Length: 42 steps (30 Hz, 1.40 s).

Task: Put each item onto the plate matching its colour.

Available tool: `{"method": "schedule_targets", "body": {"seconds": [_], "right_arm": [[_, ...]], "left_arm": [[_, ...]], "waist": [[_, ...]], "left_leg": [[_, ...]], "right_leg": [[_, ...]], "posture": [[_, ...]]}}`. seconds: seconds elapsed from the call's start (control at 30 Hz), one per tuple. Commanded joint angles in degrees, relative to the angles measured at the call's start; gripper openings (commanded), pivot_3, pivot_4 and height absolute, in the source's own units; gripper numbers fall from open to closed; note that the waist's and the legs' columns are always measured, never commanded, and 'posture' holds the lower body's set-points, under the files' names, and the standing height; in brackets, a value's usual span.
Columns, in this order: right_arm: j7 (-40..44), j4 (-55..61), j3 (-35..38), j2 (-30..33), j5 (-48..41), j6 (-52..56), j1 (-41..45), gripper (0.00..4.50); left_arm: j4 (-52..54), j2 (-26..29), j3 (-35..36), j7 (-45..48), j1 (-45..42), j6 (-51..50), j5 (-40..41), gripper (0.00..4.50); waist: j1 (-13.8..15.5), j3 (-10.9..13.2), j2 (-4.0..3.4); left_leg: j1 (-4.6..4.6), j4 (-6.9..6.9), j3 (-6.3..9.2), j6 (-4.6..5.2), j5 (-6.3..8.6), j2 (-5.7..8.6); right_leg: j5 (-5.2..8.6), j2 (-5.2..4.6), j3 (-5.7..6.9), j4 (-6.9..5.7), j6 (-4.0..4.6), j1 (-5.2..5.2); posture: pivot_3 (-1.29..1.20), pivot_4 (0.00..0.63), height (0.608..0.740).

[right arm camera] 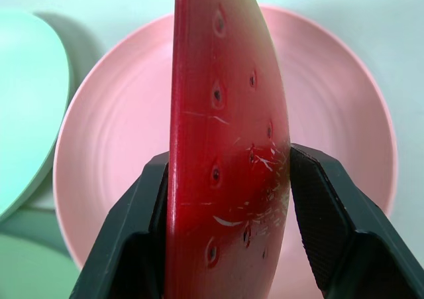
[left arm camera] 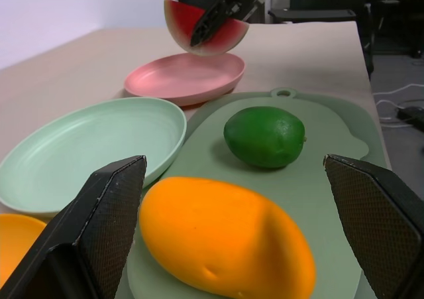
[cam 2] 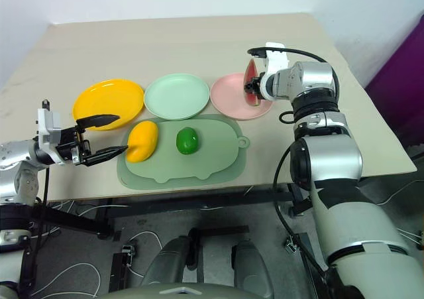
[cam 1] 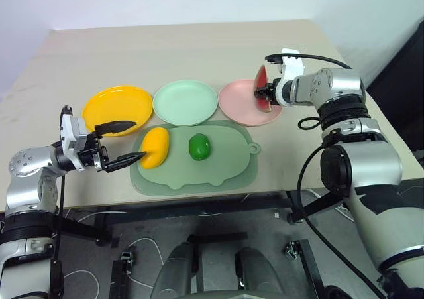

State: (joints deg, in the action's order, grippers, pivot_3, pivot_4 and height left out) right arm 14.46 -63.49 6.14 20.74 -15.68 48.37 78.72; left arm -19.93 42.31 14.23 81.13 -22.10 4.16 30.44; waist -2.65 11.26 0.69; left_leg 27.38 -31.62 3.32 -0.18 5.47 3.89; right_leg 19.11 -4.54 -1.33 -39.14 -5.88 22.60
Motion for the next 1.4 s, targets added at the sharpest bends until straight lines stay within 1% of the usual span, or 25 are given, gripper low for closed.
{"method": "schedule_targets", "body": {"seconds": [0.03,0.33,0.63,0.7,0.73,0.87,1.03,1.23,1.4], "right_arm": [[0.53,-2.98,1.48,-1.02,1.23,-4.55,2.12,2.22],[0.85,-7.22,3.37,-3.59,2.67,-11.32,0.78,2.22],[0.95,-8.08,3.82,-4.85,4.28,-12.80,-0.49,2.22],[0.94,-8.14,3.98,-4.97,4.49,-12.91,-0.76,2.90],[0.91,-8.16,4.10,-4.97,4.57,-12.94,-0.84,3.09],[1.11,-8.02,4.20,-4.86,4.81,-12.73,-0.80,4.43],[2.90,-7.13,3.92,-4.14,5.25,-12.15,0.02,4.47],[7.45,-4.57,2.87,-1.88,6.08,-9.33,1.83,4.47],[11.05,-0.82,2.24,0.38,5.76,-4.55,3.24,4.47]], "left_arm": [[1.51,0.75,1.42,-0.09,0.34,0.34,0.52,4.50],[1.81,1.16,1.62,-0.45,0.38,-0.02,0.49,4.50],[1.81,1.37,1.57,-0.61,0.19,-0.04,0.45,4.50],[1.72,1.38,1.55,-0.60,0.14,-0.01,0.42,4.50],[1.69,1.38,1.54,-0.60,0.11,0.00,0.40,4.50],[1.68,1.34,1.46,-0.62,0.01,-0.04,0.37,4.50],[1.51,1.21,1.28,-0.67,-0.34,-0.01,0.29,4.50],[1.25,1.11,1.12,-0.63,-0.58,0.06,0.18,4.50],[0.93,0.97,0.94,-0.54,-1.03,-0.01,0.12,4.50]], "waist": [[0.00,0.00,-0.01],[0.00,0.00,-0.01],[0.02,0.00,-0.01],[0.02,0.01,-0.01],[0.01,0.01,-0.01],[0.01,0.00,-0.01],[0.01,0.01,-0.01],[0.04,0.01,-0.01],[0.04,0.01,-0.01]], "left_leg": [[0.00,0.00,0.00,-0.01,-0.01,0.00],[-0.01,0.00,0.02,-0.07,-0.05,0.00],[-0.02,0.00,0.03,-0.09,-0.06,0.00],[-0.02,0.00,0.03,-0.10,-0.07,0.00],[-0.02,0.00,0.03,-0.10,-0.07,0.00],[-0.03,0.00,0.03,-0.11,-0.08,0.00],[-0.04,0.00,0.04,-0.12,-0.10,0.00],[-0.05,0.00,0.03,-0.11,-0.11,0.00],[-0.05,-0.01,0.04,-0.11,-0.11,-0.01]], "right_leg": [[0.00,0.00,0.00,-0.01,0.00,0.00],[0.00,0.03,0.00,-0.09,0.00,0.01],[0.00,0.04,0.01,-0.11,0.00,0.02],[0.00,0.04,0.01,-0.12,0.00,0.02],[0.00,0.05,0.01,-0.12,0.00,0.02],[0.00,0.05,0.01,-0.15,0.00,0.02],[0.00,0.05,0.00,-0.20,0.00,0.02],[0.00,0.04,0.01,-0.21,0.00,0.03],[0.00,0.04,0.00,-0.21,0.00,0.04]], "posture": [[0.00,0.150,0.737],[0.00,0.150,0.737],[0.00,0.150,0.737],[0.00,0.150,0.737],[0.00,0.150,0.737],[0.00,0.150,0.737],[0.00,0.150,0.737],[0.00,0.150,0.737],[0.00,0.150,0.737]]}}
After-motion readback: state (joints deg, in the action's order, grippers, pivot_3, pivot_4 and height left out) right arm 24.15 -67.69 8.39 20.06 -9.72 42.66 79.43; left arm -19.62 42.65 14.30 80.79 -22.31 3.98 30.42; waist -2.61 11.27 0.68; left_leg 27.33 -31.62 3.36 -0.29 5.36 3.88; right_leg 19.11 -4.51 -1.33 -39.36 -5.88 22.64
